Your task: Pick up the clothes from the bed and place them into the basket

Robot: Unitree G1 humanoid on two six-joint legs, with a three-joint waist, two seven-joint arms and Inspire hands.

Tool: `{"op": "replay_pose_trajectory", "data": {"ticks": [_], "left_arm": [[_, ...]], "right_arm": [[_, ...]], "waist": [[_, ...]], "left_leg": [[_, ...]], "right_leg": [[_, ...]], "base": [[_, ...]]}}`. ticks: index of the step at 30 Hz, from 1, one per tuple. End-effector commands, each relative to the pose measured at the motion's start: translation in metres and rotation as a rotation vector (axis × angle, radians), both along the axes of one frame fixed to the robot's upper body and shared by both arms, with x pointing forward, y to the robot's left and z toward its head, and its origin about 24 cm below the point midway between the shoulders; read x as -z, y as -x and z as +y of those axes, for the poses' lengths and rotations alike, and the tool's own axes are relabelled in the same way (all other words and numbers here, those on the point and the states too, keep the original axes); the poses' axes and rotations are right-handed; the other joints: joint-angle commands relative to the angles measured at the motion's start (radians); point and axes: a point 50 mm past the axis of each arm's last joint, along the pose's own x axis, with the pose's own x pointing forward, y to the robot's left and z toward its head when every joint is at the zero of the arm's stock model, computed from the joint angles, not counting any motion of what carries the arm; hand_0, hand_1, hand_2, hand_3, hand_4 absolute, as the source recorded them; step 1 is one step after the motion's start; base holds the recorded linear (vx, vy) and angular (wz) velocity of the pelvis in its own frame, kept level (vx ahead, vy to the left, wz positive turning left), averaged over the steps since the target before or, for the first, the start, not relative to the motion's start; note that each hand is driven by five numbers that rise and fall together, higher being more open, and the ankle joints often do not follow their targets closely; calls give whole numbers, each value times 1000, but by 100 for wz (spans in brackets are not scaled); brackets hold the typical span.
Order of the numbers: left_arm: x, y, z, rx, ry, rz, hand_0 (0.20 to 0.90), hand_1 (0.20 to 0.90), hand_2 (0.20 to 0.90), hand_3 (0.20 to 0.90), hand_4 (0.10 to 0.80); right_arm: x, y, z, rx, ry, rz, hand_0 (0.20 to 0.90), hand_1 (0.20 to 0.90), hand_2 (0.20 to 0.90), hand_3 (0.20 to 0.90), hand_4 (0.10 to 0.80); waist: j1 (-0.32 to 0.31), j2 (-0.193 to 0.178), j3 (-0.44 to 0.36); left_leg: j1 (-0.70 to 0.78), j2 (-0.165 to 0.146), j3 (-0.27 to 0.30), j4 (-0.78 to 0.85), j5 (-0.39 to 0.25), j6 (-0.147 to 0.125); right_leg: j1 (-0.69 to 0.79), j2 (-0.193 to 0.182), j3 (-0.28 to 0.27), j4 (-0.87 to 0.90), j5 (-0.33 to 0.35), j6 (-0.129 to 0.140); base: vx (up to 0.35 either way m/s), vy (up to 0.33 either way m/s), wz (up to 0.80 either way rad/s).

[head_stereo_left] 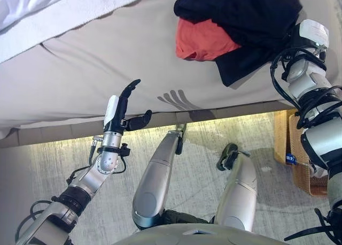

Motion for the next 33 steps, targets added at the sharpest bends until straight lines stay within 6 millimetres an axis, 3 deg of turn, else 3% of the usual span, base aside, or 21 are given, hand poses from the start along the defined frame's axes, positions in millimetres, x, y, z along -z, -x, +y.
{"op": "replay_pose_trajectory", "data": {"ticks": [1,7,15,26,33], "left_arm": [[-36,-6,10,-27,65,-173,900,900,900,900,800],[-37,-8,13,-37,61,-163,900,900,900,900,800],[-25,-7,16,-66,39,-96,900,900,900,900,800],[2,4,23,-100,9,19,900,900,900,900,800],[19,11,31,-122,-25,95,900,900,900,900,800]], "right_arm": [[-69,17,-20,34,106,-231,300,300,300,200,100],[-79,20,-21,15,110,-270,300,300,300,200,100],[-81,30,-32,-21,74,-313,300,300,300,200,100],[-84,42,-45,-40,53,-341,300,300,300,200,100],[-109,53,-46,-41,52,-444,300,300,300,200,100]], "waist": [[-1,-3,-27],[-14,-27,-30],[-33,-81,-168],[-56,-121,-321],[-82,-143,-400]], "left_leg": [[121,14,-6,52,-186,16],[250,29,4,-44,-161,3],[427,77,36,-238,-97,-26],[590,102,60,-447,-41,-53],[669,119,77,-569,-11,-69]], "right_leg": [[119,58,-83,-73,26,-54],[239,63,-86,-176,50,-45],[446,84,-117,-434,121,-31],[606,119,-115,-644,181,-4],[660,140,-97,-759,234,19]], "base": [[-46,14,-10],[-14,20,-7],[73,10,-8],[122,9,-1],[92,18,-5]]}}
